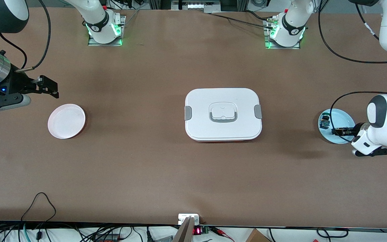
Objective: Transfer orange switch to right arm and place
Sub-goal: 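Close the left gripper on the orange switch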
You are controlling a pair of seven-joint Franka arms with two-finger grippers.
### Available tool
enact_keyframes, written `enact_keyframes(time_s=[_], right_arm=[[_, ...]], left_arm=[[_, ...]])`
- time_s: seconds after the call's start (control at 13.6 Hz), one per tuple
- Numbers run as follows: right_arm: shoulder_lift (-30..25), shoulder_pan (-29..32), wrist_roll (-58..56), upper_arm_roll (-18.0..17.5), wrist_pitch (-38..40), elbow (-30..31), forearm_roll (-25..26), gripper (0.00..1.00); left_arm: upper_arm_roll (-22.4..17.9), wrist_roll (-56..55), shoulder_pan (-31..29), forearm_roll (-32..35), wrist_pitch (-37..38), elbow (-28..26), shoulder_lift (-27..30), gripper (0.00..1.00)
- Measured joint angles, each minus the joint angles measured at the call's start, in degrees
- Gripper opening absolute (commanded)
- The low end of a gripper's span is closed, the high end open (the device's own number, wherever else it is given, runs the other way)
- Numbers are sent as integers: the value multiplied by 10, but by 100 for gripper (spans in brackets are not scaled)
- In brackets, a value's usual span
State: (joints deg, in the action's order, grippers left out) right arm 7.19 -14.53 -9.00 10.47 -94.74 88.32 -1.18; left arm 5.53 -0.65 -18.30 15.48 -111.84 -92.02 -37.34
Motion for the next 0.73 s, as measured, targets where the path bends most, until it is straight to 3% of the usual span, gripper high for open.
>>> enact_keyframes(time_s=[0.73], right_arm=[[0, 0, 0, 0, -9, 0, 0, 100]], left_arm=[[0, 9, -11, 10, -49, 0, -36, 100]])
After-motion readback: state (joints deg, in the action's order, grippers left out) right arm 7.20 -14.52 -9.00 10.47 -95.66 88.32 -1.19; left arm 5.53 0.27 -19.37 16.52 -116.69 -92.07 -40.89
